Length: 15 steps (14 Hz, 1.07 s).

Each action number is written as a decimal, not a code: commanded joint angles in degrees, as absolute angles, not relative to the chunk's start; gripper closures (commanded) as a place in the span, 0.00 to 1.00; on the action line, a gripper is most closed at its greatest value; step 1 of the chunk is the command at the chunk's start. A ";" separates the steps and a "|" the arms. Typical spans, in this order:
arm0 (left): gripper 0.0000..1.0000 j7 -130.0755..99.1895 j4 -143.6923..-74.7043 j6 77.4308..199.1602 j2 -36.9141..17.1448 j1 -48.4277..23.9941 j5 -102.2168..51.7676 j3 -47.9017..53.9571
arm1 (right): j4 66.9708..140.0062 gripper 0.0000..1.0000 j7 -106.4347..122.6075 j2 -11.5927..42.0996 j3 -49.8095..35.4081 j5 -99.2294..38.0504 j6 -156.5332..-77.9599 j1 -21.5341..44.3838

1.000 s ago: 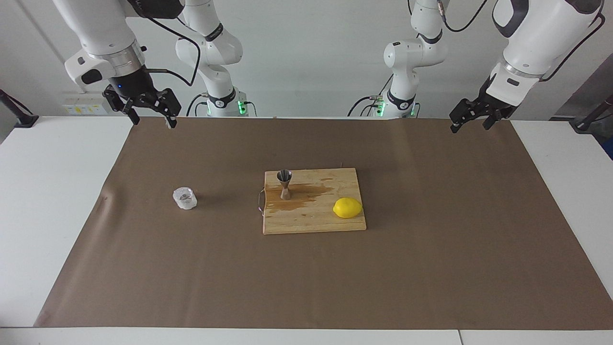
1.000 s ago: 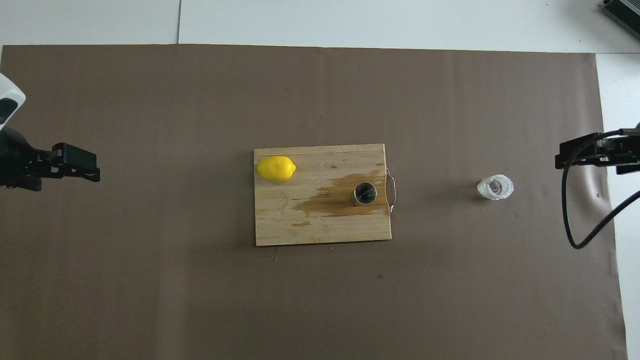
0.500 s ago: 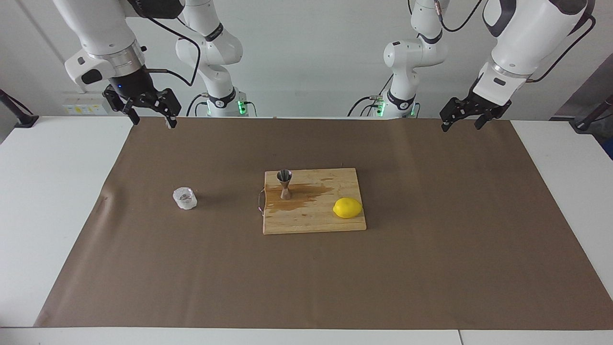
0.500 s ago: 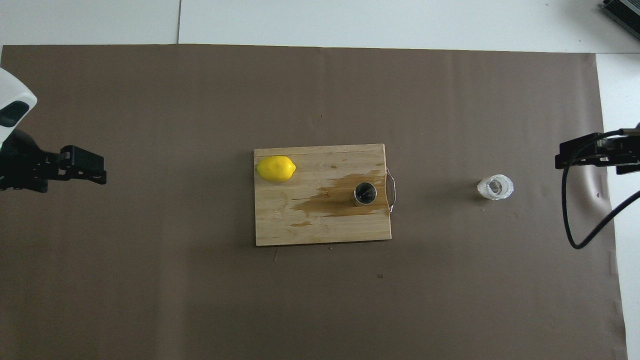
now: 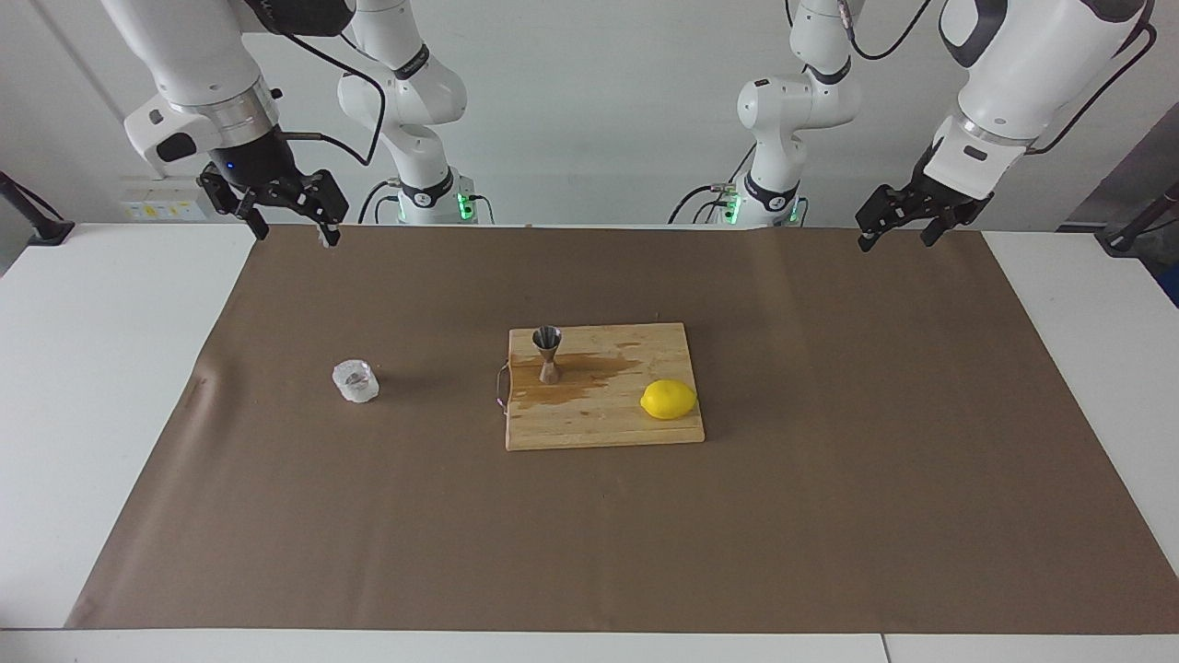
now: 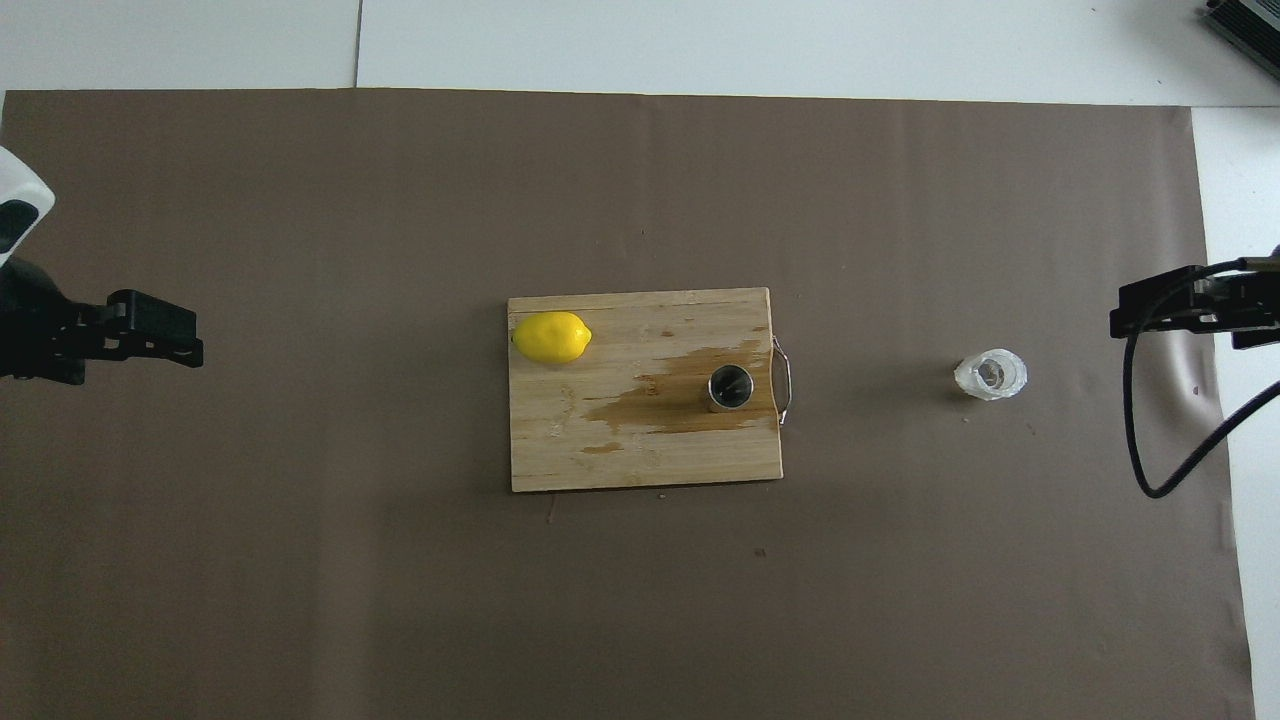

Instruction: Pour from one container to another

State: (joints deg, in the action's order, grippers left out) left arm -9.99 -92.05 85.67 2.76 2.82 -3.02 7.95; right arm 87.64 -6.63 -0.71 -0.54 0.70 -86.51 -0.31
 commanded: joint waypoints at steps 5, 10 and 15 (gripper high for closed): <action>0.00 -10.28 -93.16 84.73 5.27 2.72 -3.34 7.82 | 87.28 0.00 -5.45 -0.97 -0.88 0.09 -85.52 -0.79; 0.00 -10.28 -93.16 84.73 5.27 3.34 -3.34 7.73 | 90.77 0.00 -2.30 -2.71 -0.97 0.00 -86.22 -0.70; 0.00 -10.28 -93.16 84.73 5.27 3.34 -3.34 7.73 | 100.71 0.00 16.74 -6.76 -0.88 0.00 -94.90 -0.26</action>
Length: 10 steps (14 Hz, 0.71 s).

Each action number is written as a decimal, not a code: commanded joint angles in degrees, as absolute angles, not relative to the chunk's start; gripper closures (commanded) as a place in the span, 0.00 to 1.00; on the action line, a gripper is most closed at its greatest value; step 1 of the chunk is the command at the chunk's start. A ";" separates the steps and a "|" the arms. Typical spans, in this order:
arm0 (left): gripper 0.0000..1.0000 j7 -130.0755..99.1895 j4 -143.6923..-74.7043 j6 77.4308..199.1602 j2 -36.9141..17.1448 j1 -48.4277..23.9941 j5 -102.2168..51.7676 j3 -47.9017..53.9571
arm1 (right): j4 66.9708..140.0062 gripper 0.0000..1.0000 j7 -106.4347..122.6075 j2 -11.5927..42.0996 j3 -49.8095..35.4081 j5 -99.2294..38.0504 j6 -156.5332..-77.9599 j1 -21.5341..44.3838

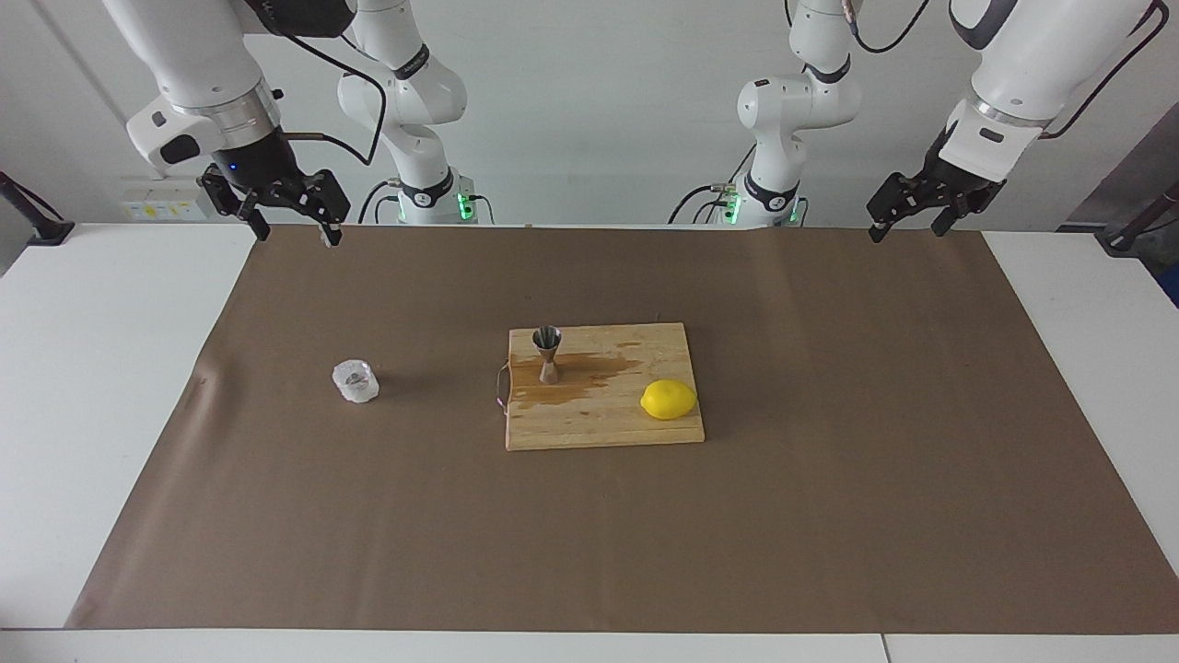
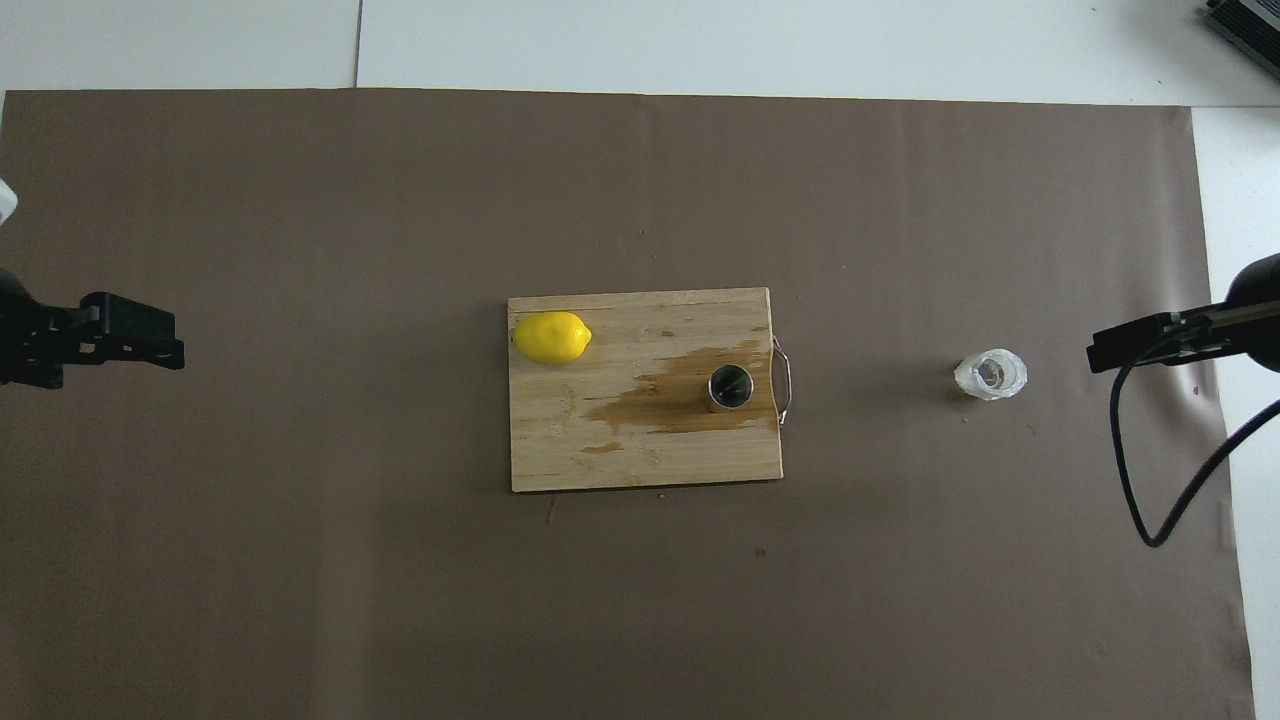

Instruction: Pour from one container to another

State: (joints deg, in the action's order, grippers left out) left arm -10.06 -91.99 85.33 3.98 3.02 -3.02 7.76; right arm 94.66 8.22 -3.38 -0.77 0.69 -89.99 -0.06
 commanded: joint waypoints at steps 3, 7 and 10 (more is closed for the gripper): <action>0.00 -10.28 -93.16 84.73 5.27 3.34 -3.34 7.73 | 103.35 0.00 26.16 -7.73 -0.88 0.09 -96.68 -0.53; 0.00 -10.28 -93.16 84.73 5.27 3.34 -3.34 7.73 | 110.64 0.00 50.04 -9.31 -0.79 0.00 -104.48 -1.67; 0.00 -10.28 -93.16 84.73 5.27 3.34 -3.34 7.73 | 113.11 0.00 68.23 -6.78 -0.79 0.00 -107.30 -3.77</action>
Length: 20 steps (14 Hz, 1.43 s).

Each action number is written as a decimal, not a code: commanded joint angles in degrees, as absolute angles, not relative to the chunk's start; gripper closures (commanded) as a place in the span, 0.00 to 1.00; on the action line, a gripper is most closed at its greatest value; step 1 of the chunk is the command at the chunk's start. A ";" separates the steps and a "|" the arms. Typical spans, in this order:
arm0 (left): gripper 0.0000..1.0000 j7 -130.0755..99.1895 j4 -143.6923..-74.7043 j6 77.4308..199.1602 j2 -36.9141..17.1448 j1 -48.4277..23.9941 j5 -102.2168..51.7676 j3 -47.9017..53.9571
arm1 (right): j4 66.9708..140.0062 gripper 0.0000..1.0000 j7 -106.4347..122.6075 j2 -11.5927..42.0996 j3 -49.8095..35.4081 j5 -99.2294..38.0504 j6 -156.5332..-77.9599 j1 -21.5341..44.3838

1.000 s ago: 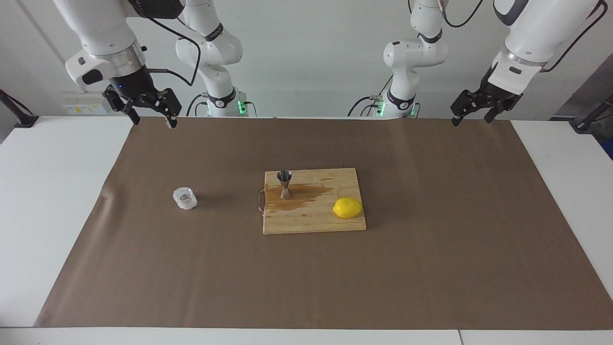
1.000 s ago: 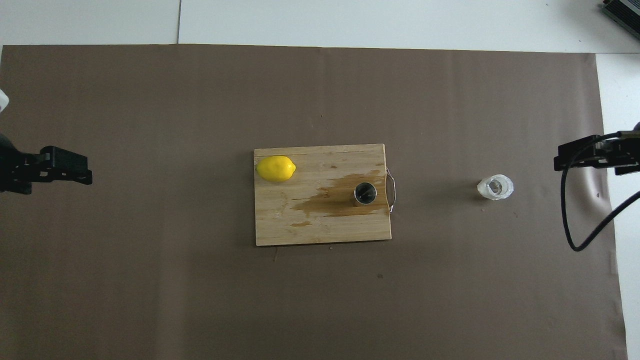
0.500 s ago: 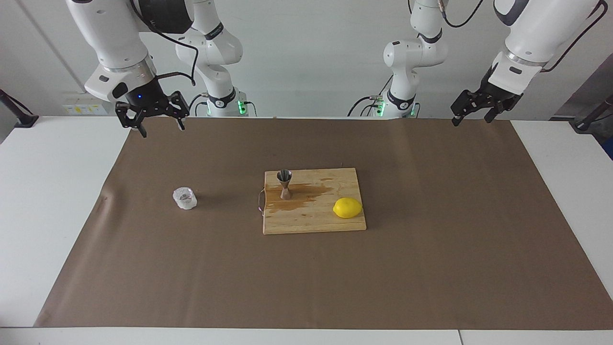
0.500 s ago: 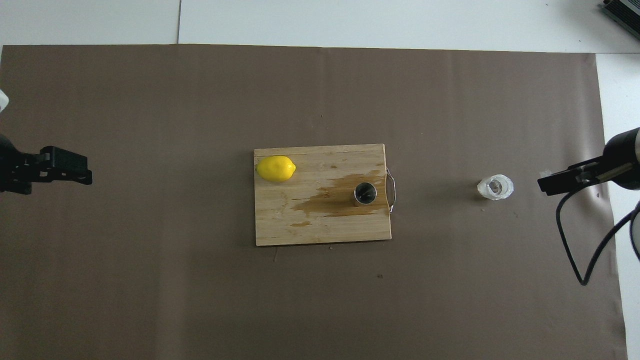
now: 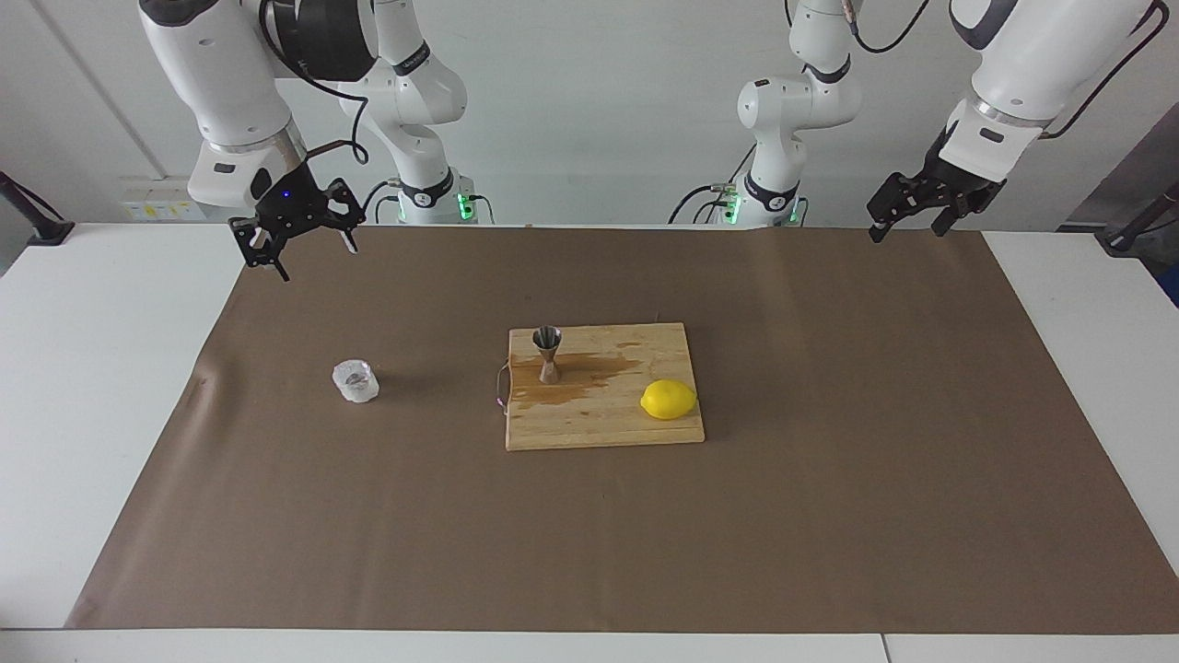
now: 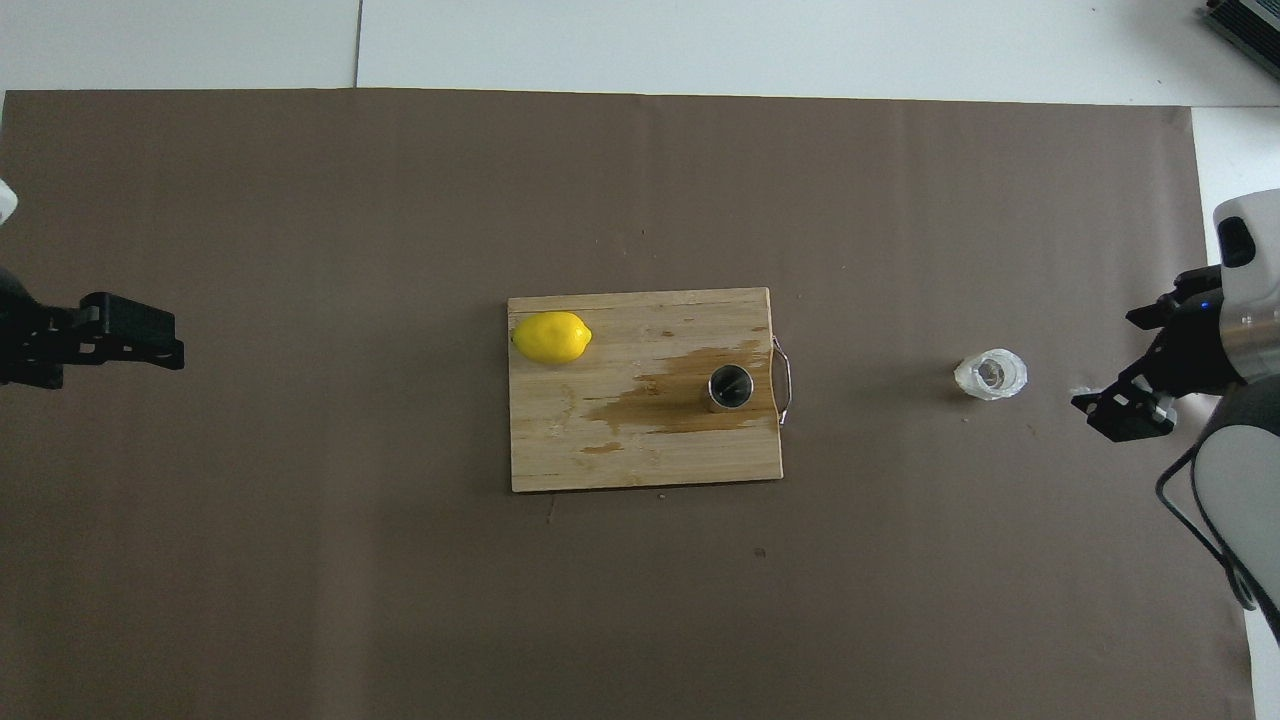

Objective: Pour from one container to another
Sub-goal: 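Reach the right gripper to the clear plastic cup and grasp it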

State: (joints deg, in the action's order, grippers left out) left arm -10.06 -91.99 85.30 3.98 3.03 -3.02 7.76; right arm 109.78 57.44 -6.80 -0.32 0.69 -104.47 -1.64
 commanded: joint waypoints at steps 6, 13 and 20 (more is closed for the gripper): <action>0.00 -10.28 -93.16 84.73 5.27 3.34 -3.34 7.73 | 117.95 0.00 94.42 1.04 -0.79 -9.82 -116.88 -9.13; 0.00 -10.28 -93.16 84.73 5.27 3.34 -3.43 7.73 | 123.75 0.00 108.01 4.83 -0.79 -11.25 -127.96 -9.32; 0.00 -10.28 -93.16 84.73 5.27 3.34 -3.34 7.73 | 123.66 0.00 116.37 9.22 -0.79 -16.78 -132.79 -10.90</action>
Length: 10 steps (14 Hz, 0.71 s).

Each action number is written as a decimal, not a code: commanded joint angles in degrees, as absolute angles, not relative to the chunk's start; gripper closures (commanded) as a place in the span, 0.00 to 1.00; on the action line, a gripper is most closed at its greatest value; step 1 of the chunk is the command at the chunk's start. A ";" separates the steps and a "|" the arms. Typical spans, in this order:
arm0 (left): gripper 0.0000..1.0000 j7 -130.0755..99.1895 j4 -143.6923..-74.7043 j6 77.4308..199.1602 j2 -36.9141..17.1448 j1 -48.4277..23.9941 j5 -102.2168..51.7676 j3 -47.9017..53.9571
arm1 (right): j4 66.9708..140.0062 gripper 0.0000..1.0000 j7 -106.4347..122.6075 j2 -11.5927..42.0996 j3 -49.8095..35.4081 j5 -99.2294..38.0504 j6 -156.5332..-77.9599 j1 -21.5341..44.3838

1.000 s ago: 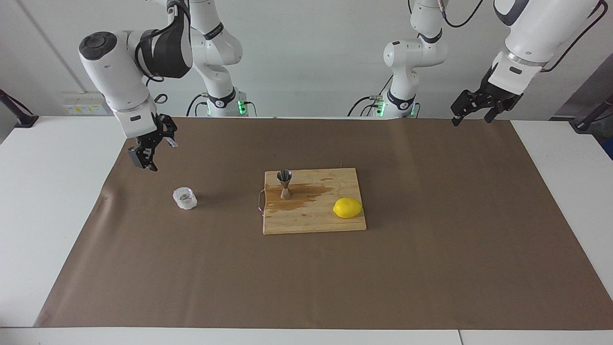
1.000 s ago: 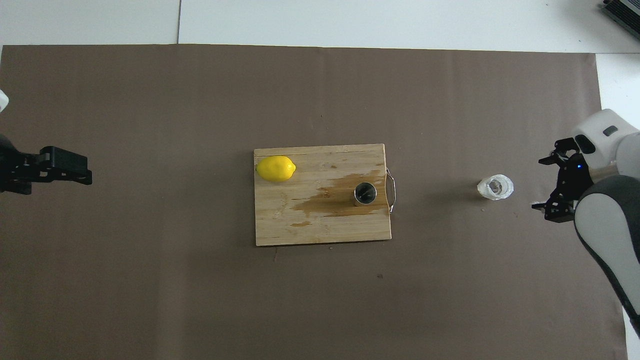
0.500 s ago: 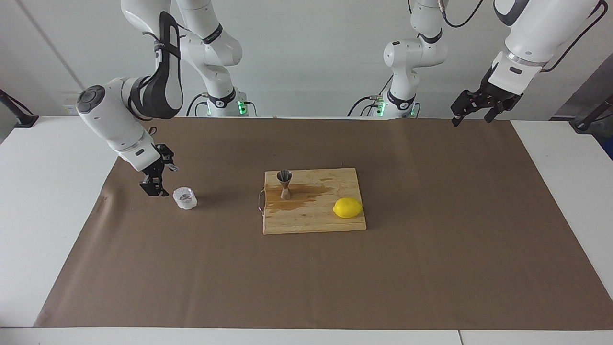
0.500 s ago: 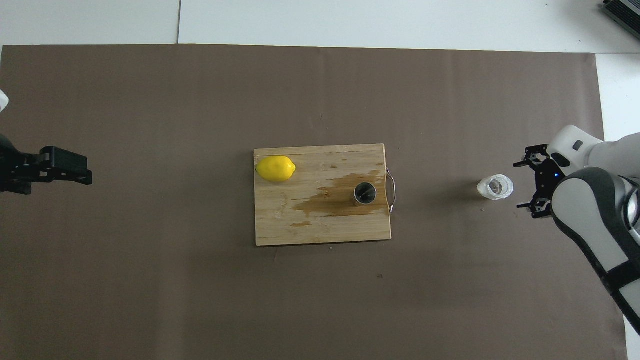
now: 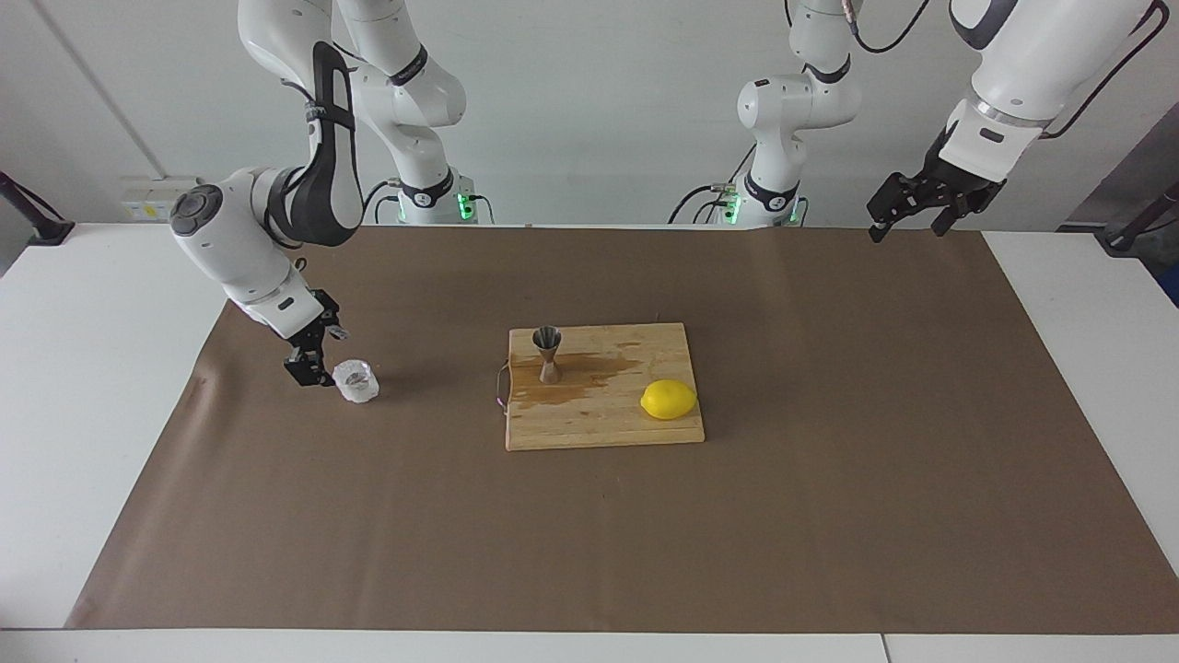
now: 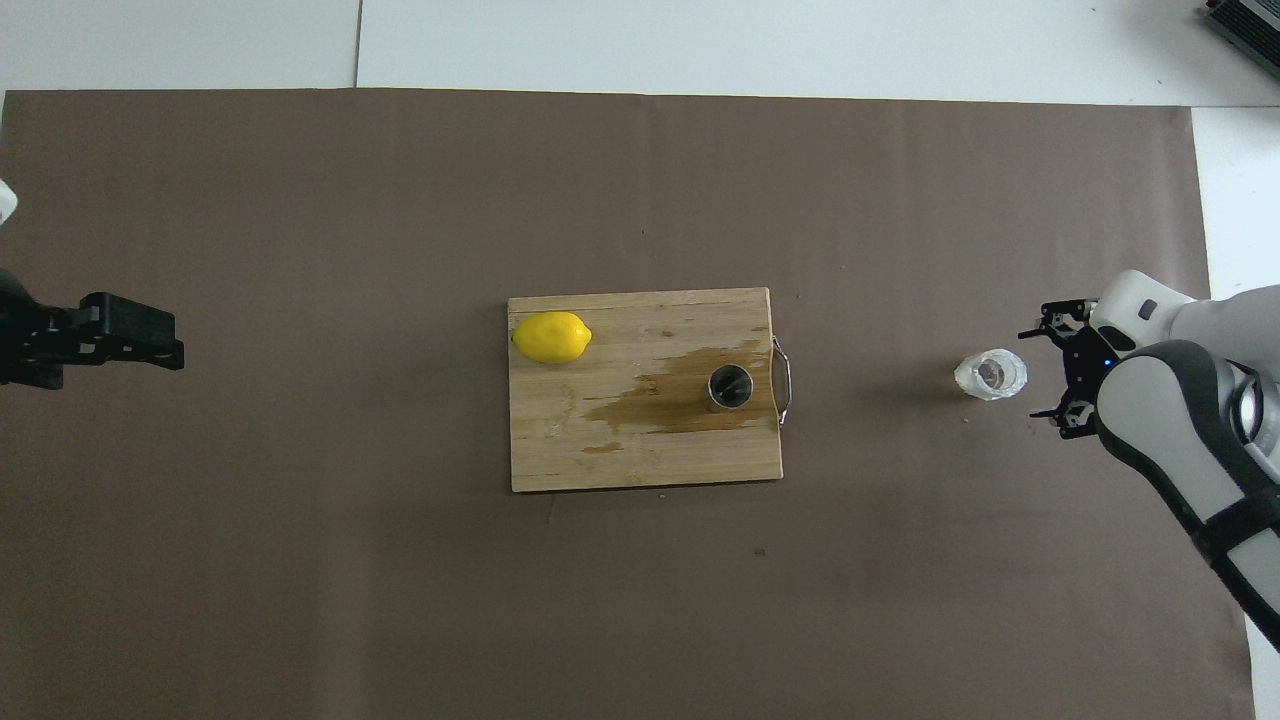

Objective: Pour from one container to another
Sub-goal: 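Reach the right gripper to the clear plastic cup and grasp it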

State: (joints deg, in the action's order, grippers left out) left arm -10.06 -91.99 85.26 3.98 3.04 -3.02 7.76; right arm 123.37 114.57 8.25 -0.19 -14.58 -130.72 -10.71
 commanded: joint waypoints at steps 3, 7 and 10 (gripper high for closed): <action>0.00 -10.28 -93.16 84.73 5.27 3.34 -3.43 7.73 | 123.84 0.00 117.41 10.19 -0.88 -17.93 -132.80 -10.99; 0.00 -10.28 -93.16 84.73 5.27 3.34 -3.43 7.73 | 123.84 0.00 120.22 11.68 -0.97 -22.66 -132.63 -10.81; 0.00 -10.28 -93.16 84.73 5.27 3.34 -3.34 7.82 | 124.19 0.00 125.23 12.66 -0.97 -26.71 -132.71 -10.99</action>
